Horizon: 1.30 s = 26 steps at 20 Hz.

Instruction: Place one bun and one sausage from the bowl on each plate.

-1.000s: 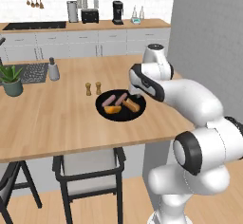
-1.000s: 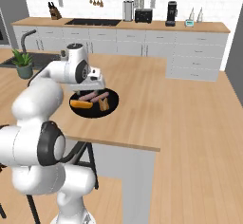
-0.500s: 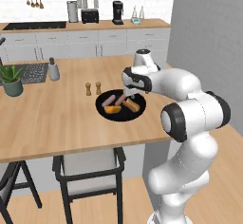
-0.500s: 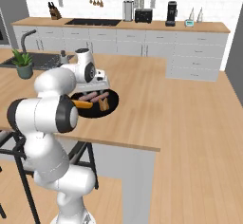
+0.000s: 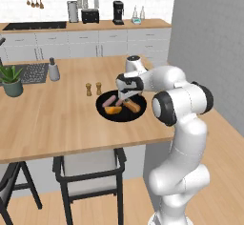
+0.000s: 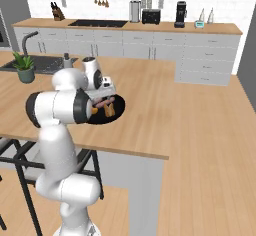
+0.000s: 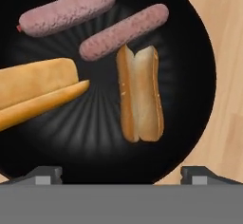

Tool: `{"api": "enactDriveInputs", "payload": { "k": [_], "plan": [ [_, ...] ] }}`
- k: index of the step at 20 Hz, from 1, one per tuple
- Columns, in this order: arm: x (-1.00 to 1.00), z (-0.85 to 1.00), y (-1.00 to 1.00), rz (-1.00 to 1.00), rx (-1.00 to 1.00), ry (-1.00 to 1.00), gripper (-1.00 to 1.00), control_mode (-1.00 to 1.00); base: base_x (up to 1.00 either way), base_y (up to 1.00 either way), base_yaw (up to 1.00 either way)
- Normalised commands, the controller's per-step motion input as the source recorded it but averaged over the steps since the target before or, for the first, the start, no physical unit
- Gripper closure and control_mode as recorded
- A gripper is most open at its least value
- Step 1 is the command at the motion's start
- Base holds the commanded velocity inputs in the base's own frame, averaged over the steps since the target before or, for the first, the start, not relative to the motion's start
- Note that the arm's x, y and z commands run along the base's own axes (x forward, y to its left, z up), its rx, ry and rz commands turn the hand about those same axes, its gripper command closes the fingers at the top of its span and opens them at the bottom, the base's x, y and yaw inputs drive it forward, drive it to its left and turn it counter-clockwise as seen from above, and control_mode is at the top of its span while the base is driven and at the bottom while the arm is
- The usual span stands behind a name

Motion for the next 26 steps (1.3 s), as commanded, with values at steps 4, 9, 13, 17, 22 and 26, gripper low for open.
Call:
{"api": "enactDriveInputs", "payload": {
  "k": [4,9,13,17,22,26],
  "plan": [
    [0.56,-0.61,0.0,0.15,-0.02,0.09,-1.0,-1.0,0.0,0.0,0.0],
    [0.55,-0.48,-0.07,0.1,-0.02,0.07,-1.0,-1.0,0.0,0.0,0.0],
    [0.46,-0.35,-0.02,0.07,0.0,0.04,-1.0,-1.0,0.0,0.0,0.0],
    [0.28,-0.38,-0.01,0.05,-0.01,0.05,-1.0,-1.0,0.0,0.0,0.0],
    [0.19,-0.39,-0.11,0.01,-0.01,0.09,-1.0,-1.0,0.0,0.0,0.0],
    [0.05,-0.23,-0.15,0.0,0.0,0.06,-1.0,-1.0,0.0,0.0,0.0]
  ]
}}
